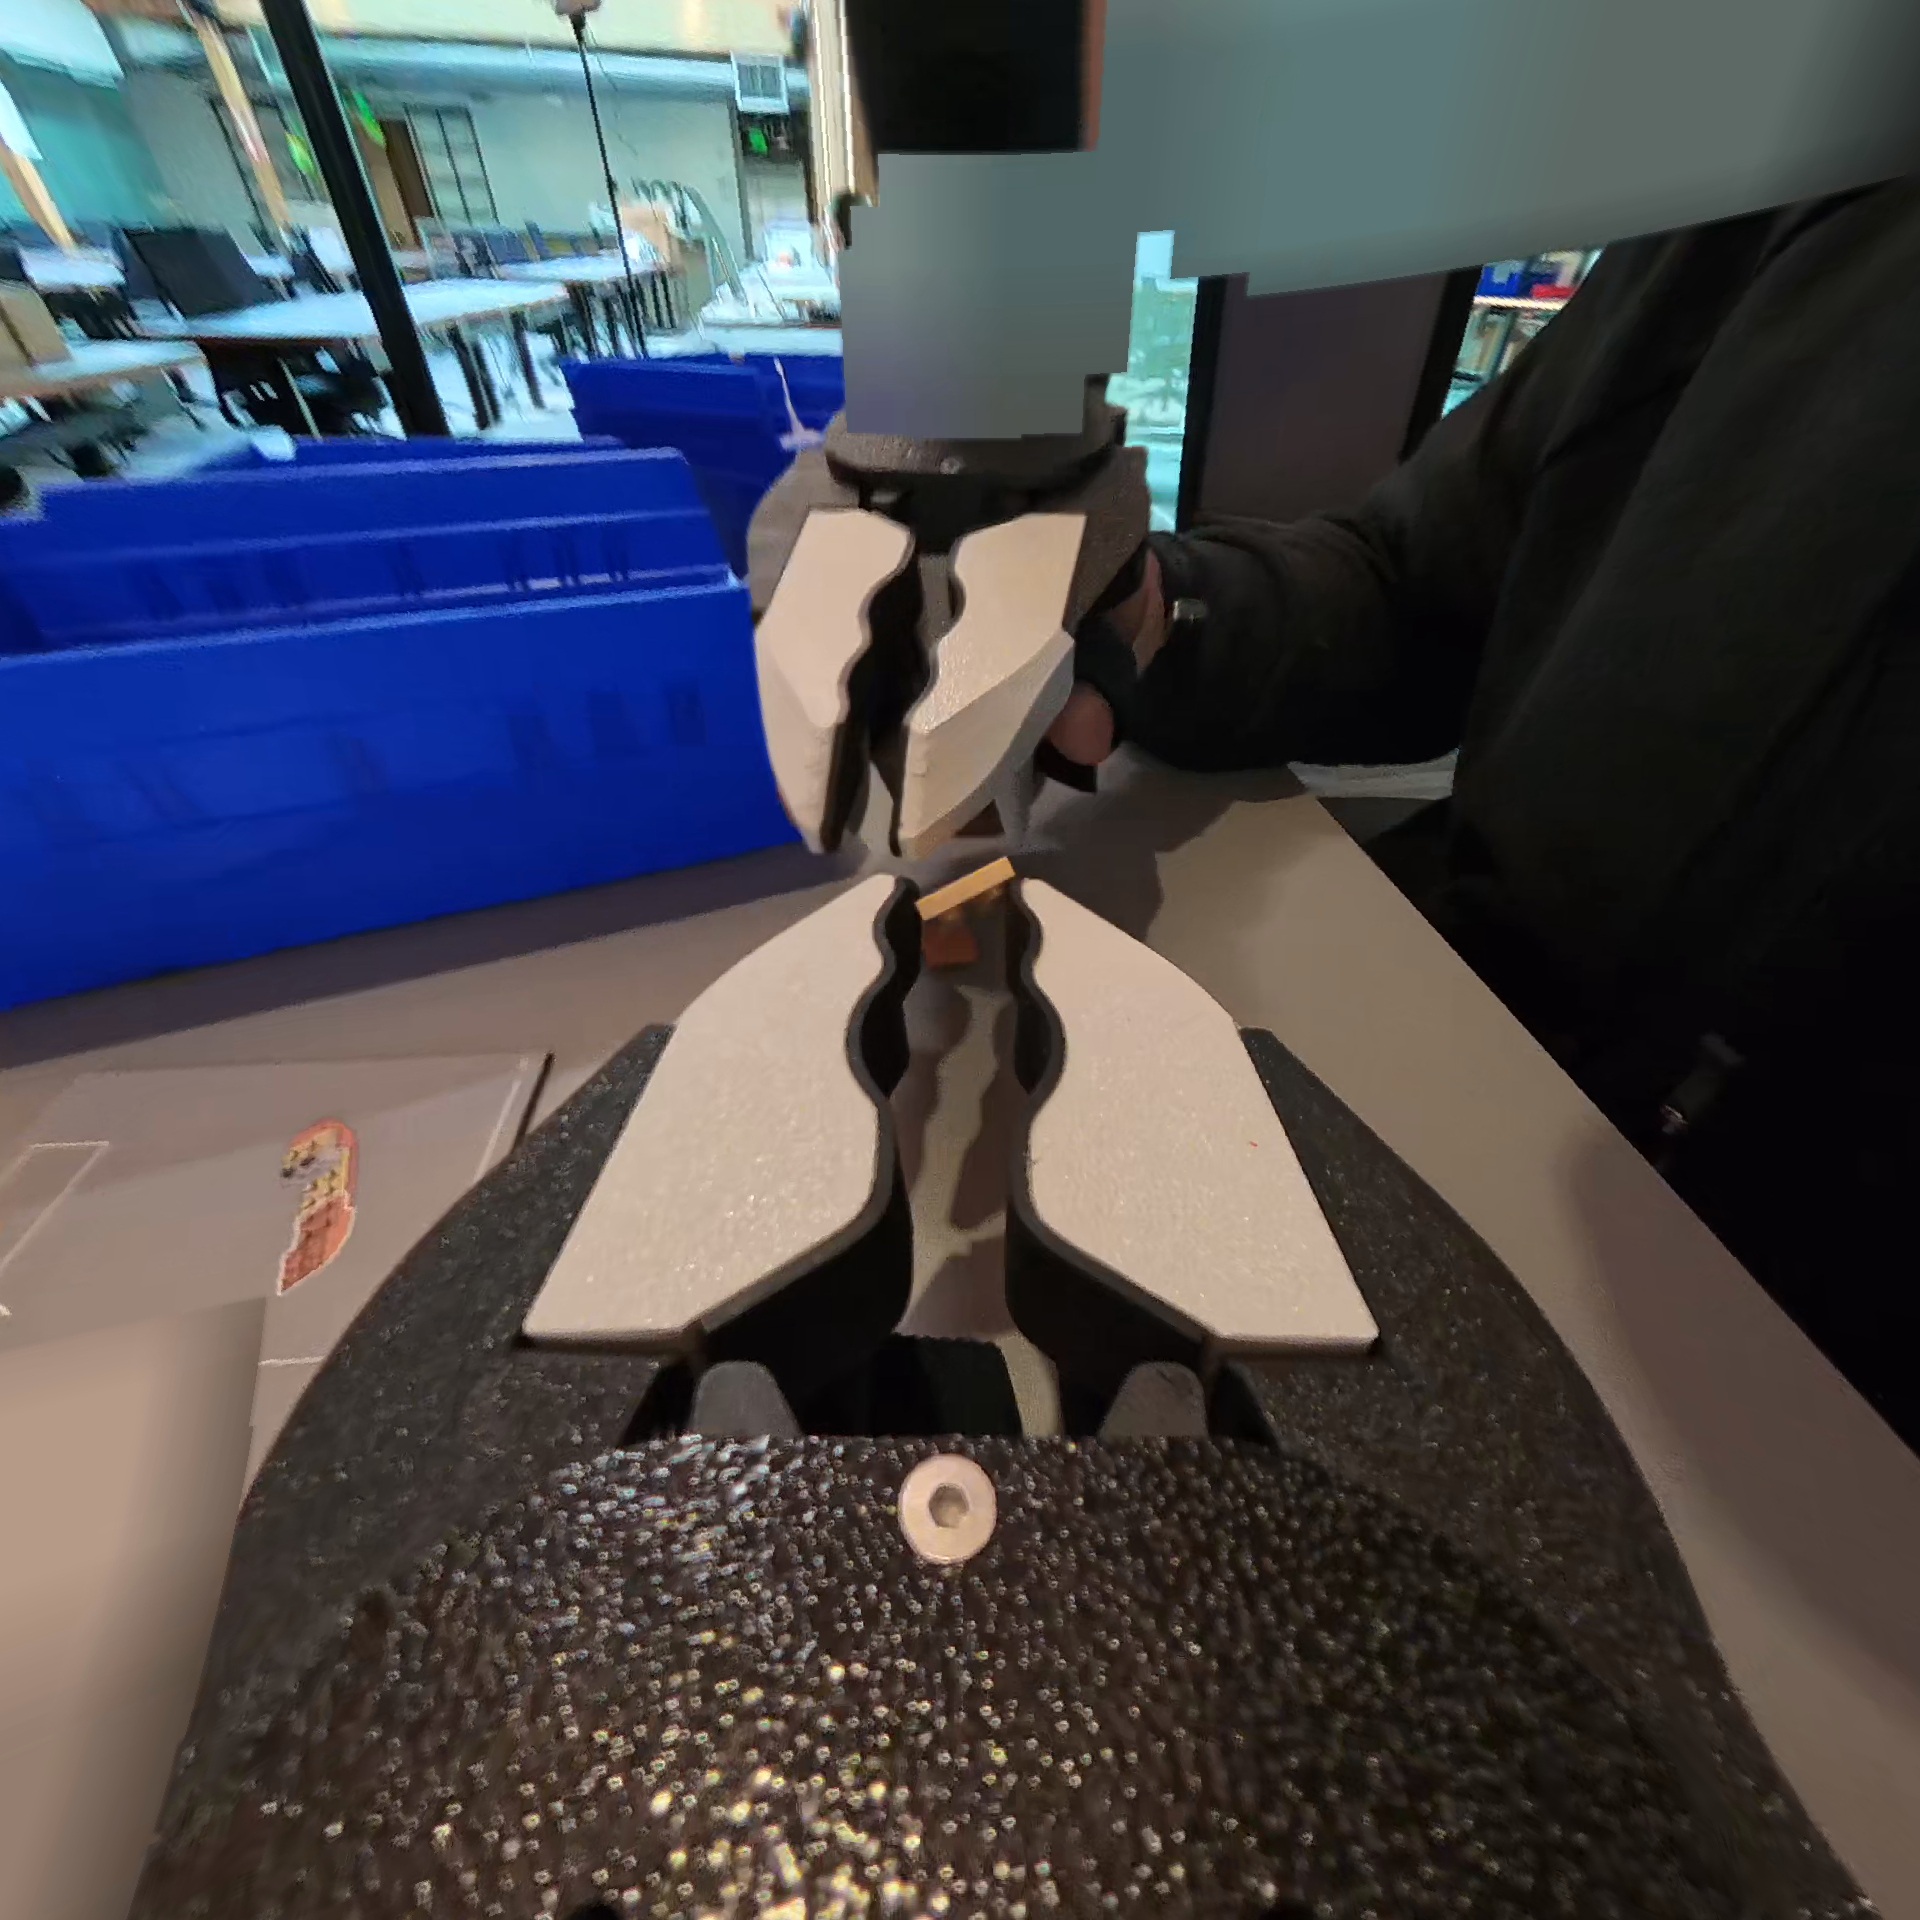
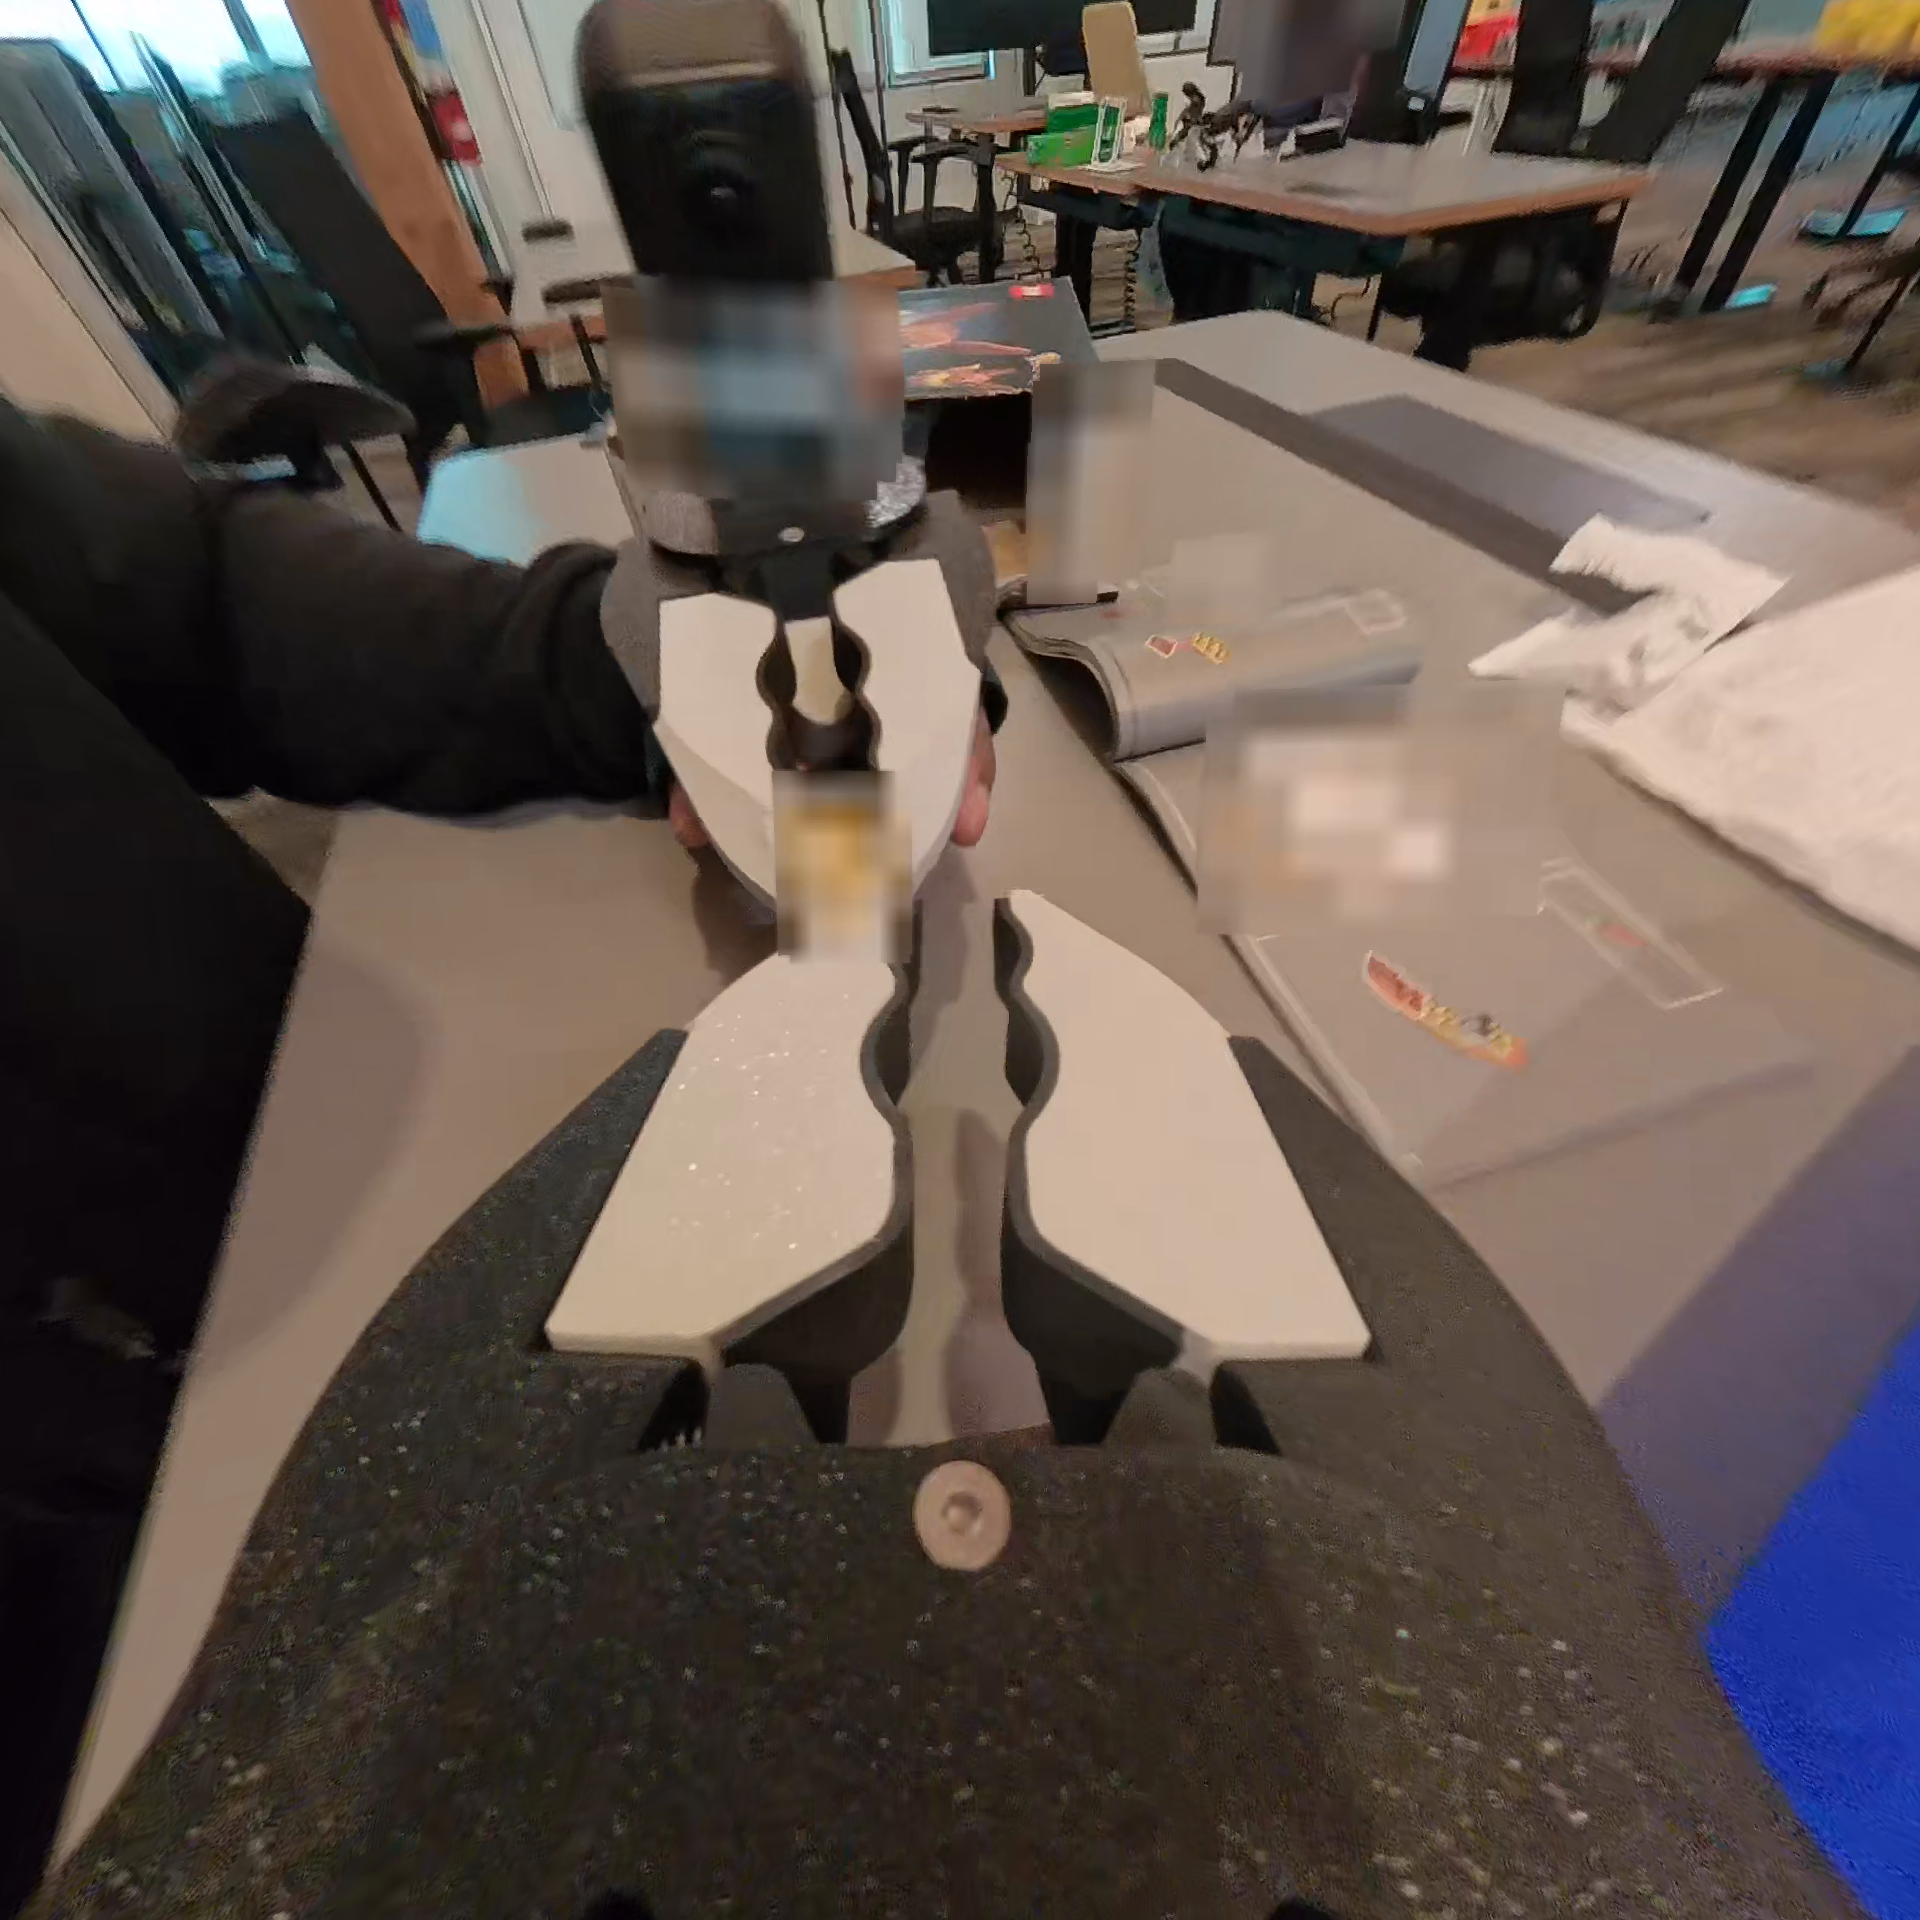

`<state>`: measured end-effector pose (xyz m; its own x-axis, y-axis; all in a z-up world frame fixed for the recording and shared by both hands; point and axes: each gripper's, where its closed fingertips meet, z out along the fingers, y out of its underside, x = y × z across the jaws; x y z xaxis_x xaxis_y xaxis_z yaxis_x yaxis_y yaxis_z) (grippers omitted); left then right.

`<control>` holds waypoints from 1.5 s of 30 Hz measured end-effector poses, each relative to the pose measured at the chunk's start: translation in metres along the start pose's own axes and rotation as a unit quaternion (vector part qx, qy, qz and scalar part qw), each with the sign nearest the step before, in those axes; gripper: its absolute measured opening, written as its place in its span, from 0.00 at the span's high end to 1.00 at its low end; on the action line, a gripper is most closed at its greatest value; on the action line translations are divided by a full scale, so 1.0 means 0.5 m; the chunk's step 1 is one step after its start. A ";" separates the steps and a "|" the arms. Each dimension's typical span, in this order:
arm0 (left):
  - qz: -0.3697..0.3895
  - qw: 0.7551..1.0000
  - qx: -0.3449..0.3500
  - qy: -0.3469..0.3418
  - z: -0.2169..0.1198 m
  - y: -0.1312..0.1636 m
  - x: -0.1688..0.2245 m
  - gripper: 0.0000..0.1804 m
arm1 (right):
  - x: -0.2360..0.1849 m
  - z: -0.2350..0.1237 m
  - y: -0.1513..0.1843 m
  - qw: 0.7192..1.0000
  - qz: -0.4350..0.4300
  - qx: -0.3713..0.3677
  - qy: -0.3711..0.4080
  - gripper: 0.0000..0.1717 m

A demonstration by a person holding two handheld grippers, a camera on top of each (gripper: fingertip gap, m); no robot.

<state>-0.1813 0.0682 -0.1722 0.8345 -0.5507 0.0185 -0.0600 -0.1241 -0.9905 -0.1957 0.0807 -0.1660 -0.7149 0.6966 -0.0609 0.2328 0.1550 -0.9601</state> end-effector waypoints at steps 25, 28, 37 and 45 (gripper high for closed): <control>0.076 0.994 0.078 -0.006 -0.001 -0.036 0.037 0.92 | -0.080 -0.005 -0.015 0.983 0.087 0.070 -0.148 0.91; 0.064 0.996 0.067 -0.014 0.001 -0.032 0.031 0.92 | -0.073 -0.006 -0.013 0.988 0.057 0.068 -0.123 0.91; 0.036 0.998 0.013 -0.044 0.002 -0.007 0.008 0.84 | -0.038 -0.014 -0.004 0.998 -0.012 0.041 -0.048 0.91; 0.039 0.998 -0.014 -0.049 0.005 0.007 0.006 0.86 | -0.039 -0.004 0.030 0.996 -0.080 -0.022 -0.022 0.91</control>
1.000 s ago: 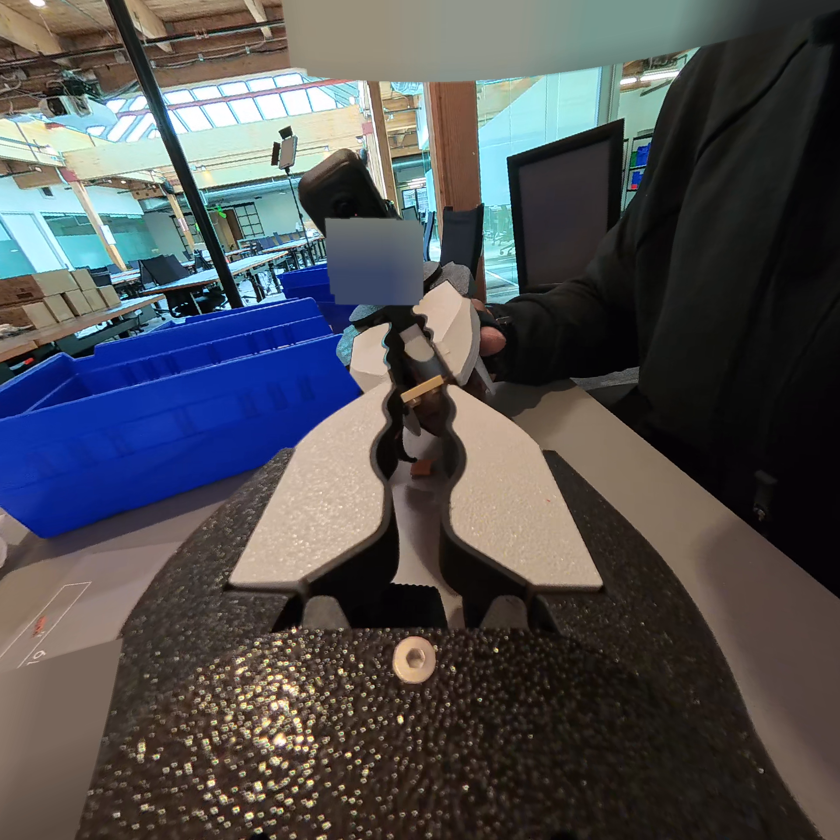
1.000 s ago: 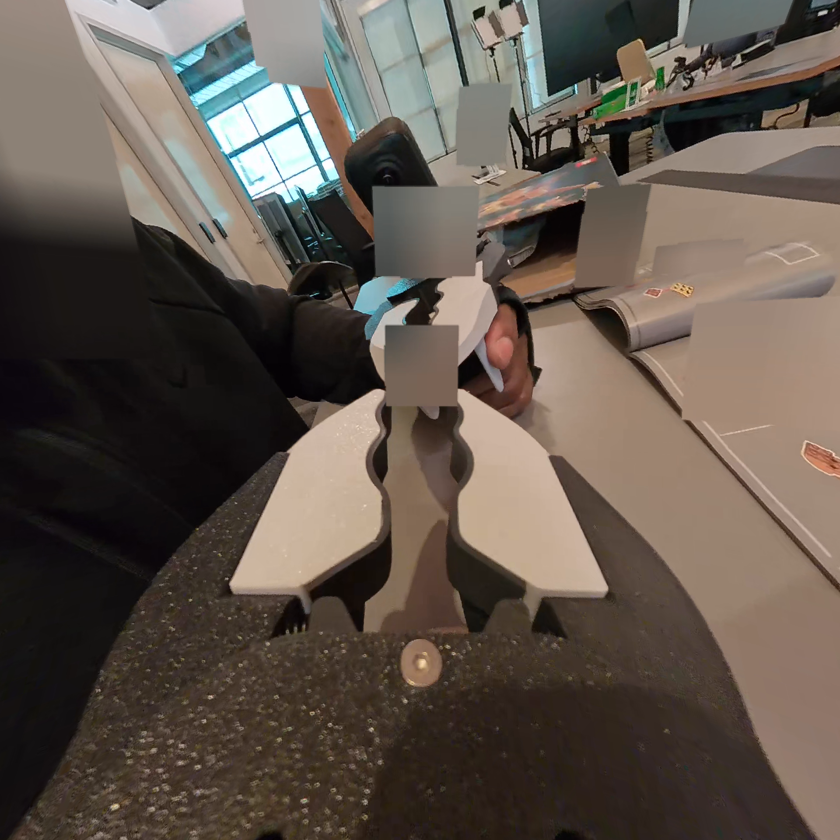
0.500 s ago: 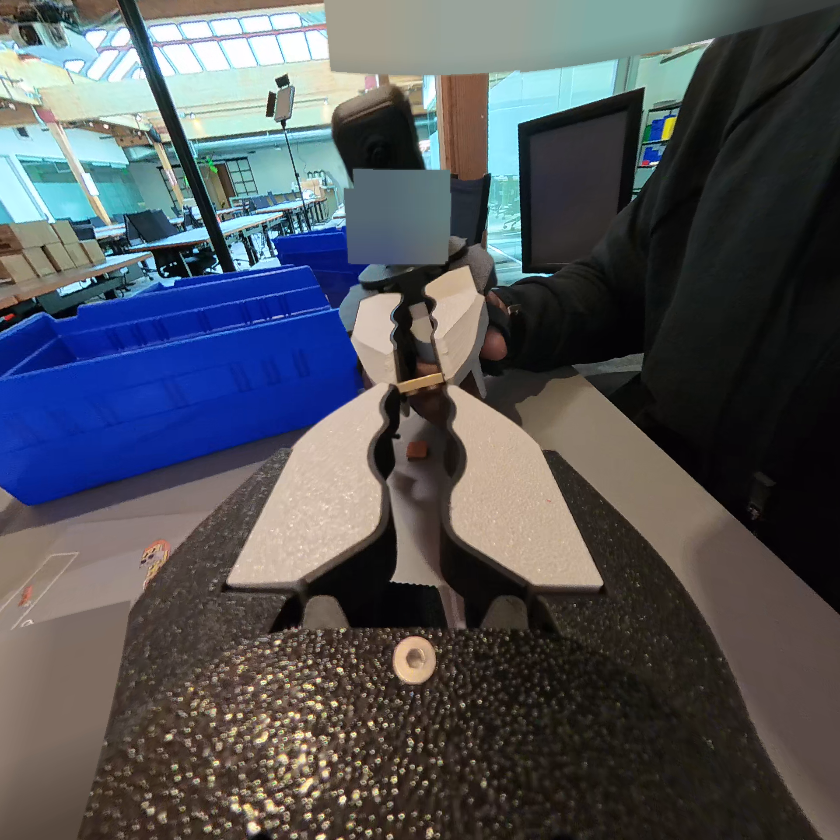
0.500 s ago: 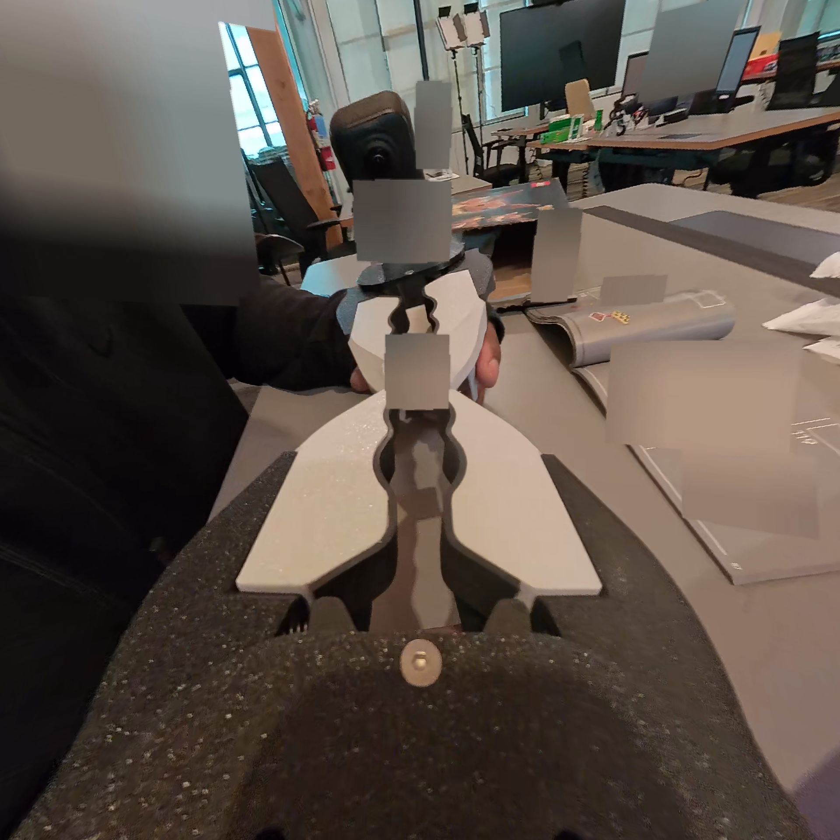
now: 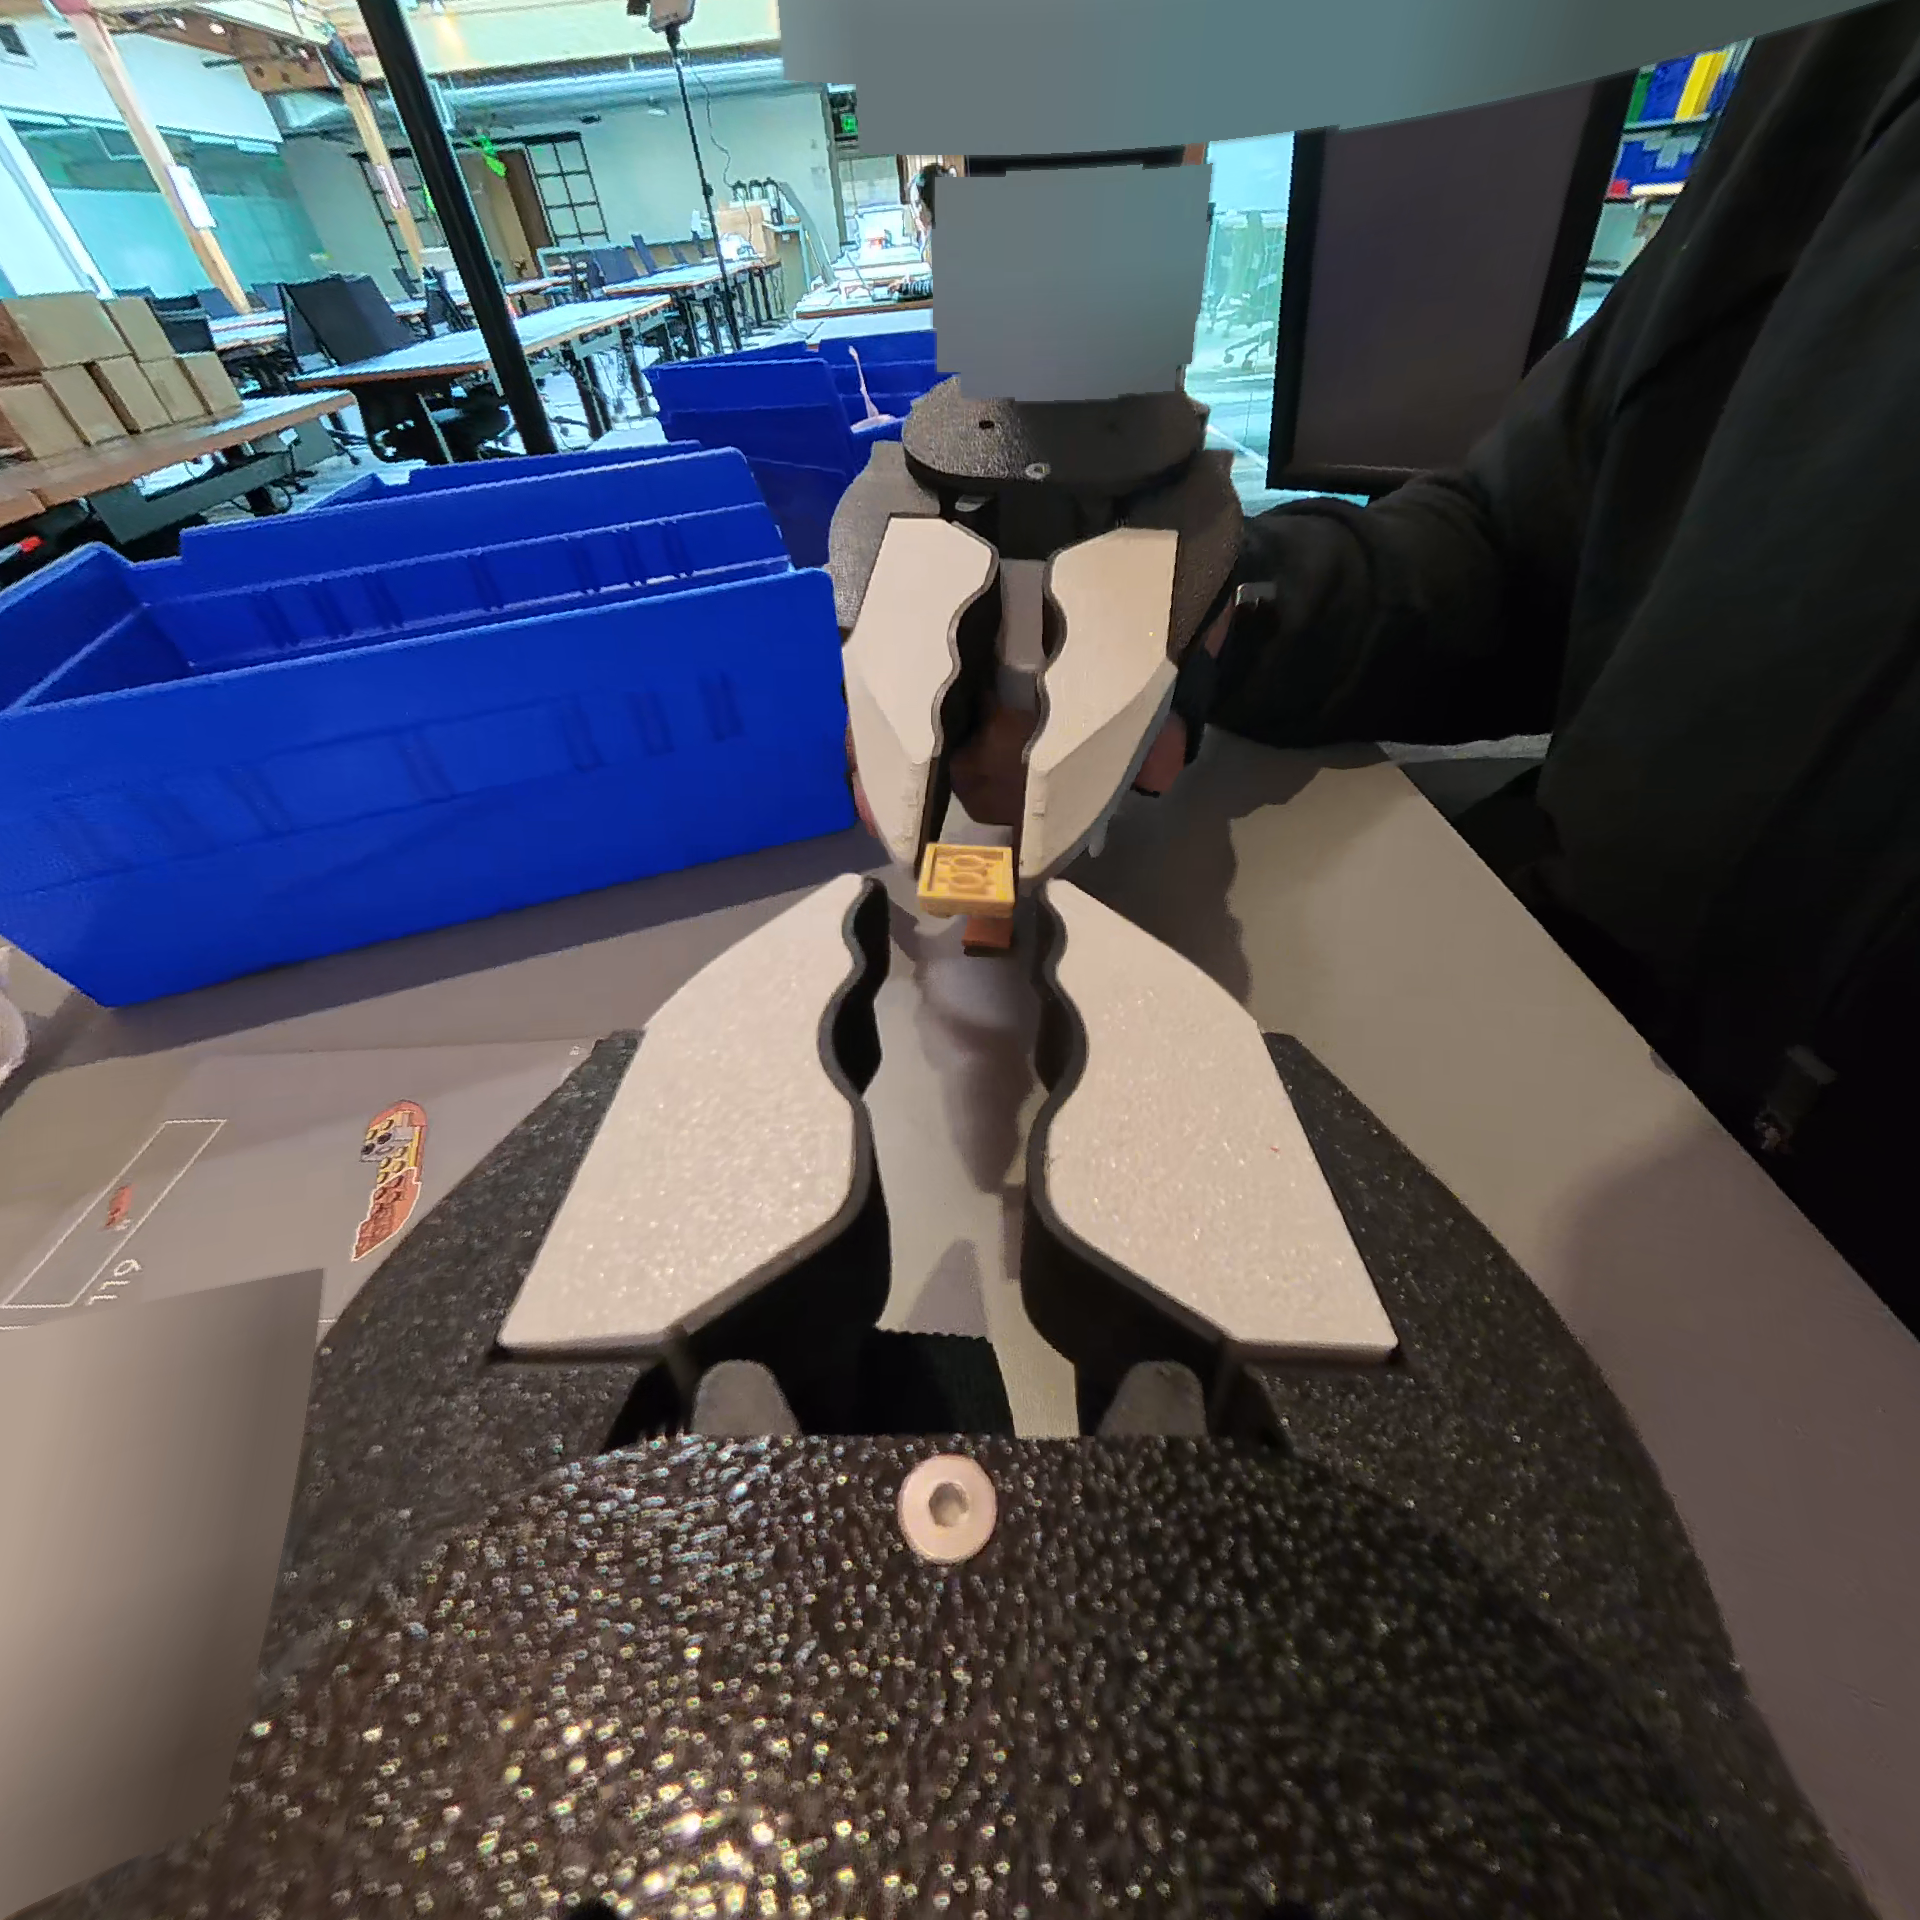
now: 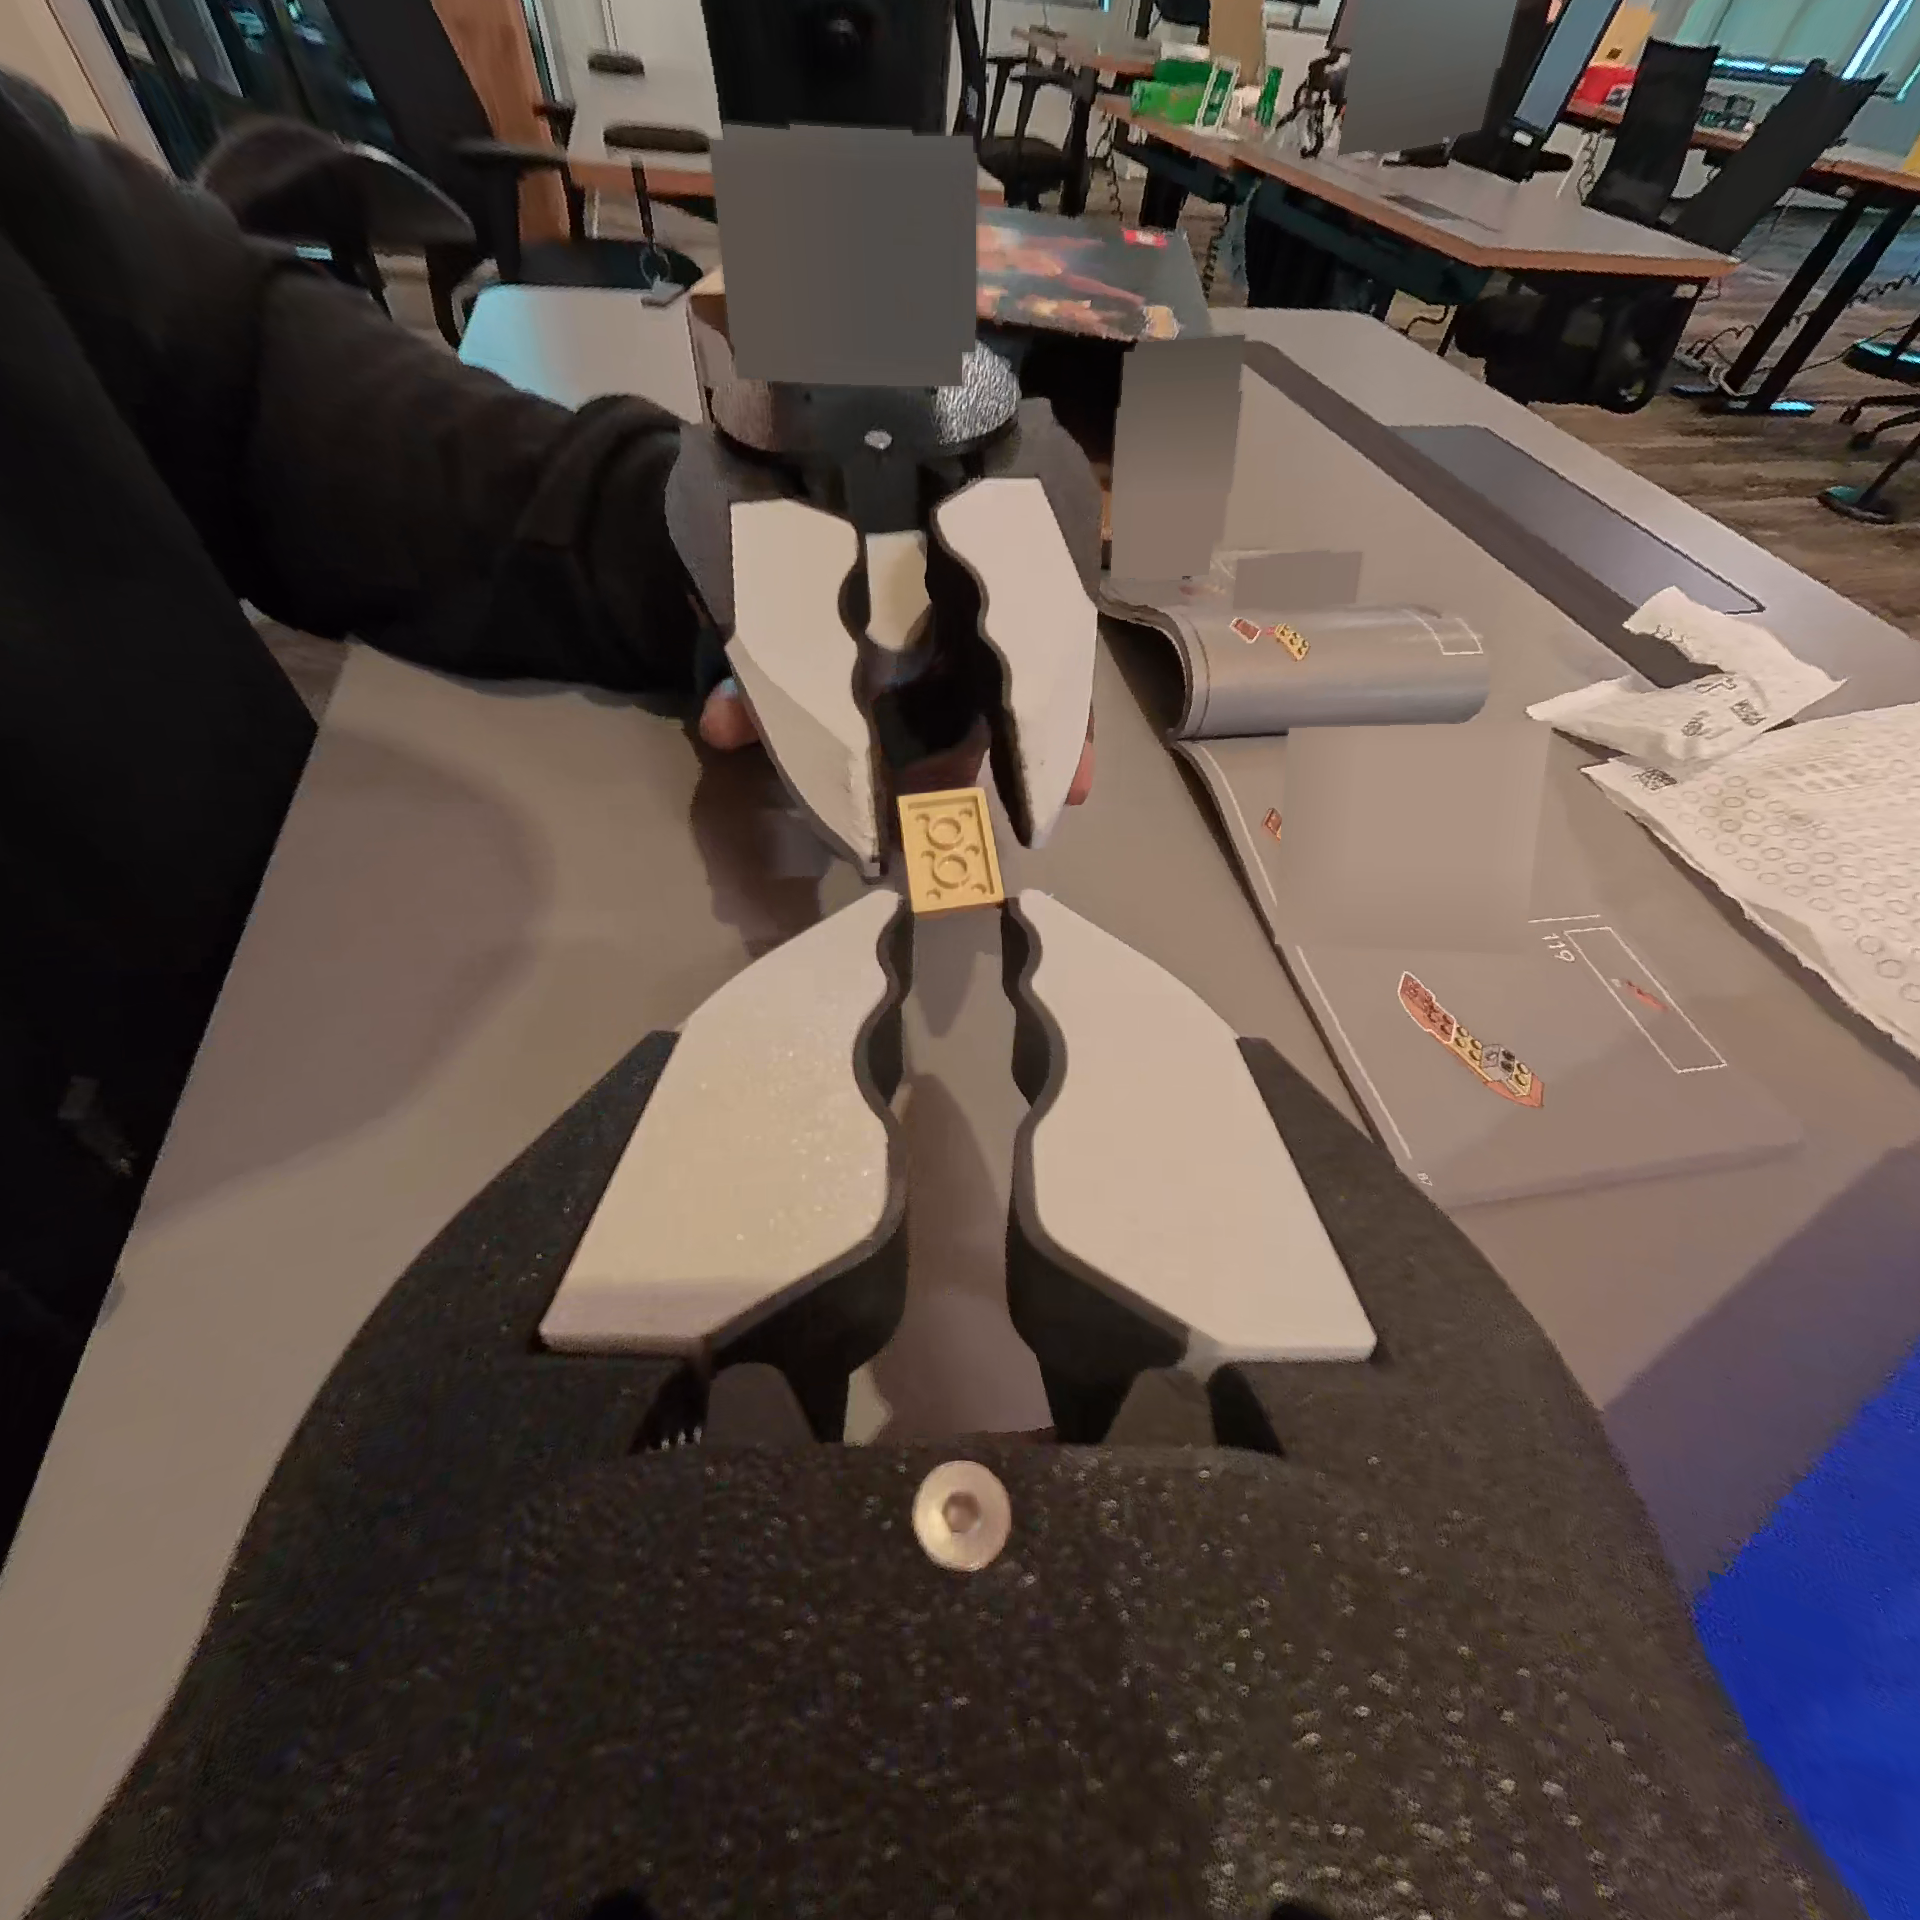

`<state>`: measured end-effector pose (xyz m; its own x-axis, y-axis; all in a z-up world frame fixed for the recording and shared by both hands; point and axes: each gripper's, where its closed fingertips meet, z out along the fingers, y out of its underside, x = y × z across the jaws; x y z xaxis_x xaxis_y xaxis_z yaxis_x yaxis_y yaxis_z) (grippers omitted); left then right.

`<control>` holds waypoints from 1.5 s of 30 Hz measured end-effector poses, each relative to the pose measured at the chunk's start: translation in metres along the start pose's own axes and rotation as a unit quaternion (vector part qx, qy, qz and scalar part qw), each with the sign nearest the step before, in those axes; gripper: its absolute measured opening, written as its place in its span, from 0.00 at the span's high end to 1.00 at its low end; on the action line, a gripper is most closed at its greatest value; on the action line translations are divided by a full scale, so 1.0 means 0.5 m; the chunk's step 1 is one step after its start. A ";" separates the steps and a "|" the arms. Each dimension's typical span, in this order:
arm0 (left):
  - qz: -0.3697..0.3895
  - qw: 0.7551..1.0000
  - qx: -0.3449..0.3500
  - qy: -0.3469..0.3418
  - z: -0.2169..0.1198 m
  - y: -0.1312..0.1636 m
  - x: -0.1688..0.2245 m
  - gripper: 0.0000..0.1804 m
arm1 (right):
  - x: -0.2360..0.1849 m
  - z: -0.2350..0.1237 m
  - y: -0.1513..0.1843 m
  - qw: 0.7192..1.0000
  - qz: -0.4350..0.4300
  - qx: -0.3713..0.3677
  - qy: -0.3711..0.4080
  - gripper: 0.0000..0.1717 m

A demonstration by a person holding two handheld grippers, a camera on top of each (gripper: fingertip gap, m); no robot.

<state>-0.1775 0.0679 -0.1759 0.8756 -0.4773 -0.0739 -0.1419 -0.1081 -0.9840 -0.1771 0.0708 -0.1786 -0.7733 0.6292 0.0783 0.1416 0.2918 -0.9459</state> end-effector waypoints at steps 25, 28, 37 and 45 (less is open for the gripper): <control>0.001 1.000 -0.020 -0.004 -0.006 0.011 0.004 0.91 | 0.010 -0.113 0.188 0.954 0.086 -0.254 0.136 0.81; -0.016 0.999 -0.008 0.031 -0.005 0.004 0.025 0.91 | 0.018 -0.112 0.206 0.951 0.097 -0.264 0.129 0.82; -0.023 0.998 0.003 0.054 -0.005 -0.003 0.040 0.91 | 0.014 -0.087 0.209 0.958 0.115 -0.247 0.090 0.90; -0.013 0.999 -0.003 0.034 0.001 0.000 0.034 0.91 | -0.001 -0.079 0.036 0.986 0.103 -0.118 0.065 0.90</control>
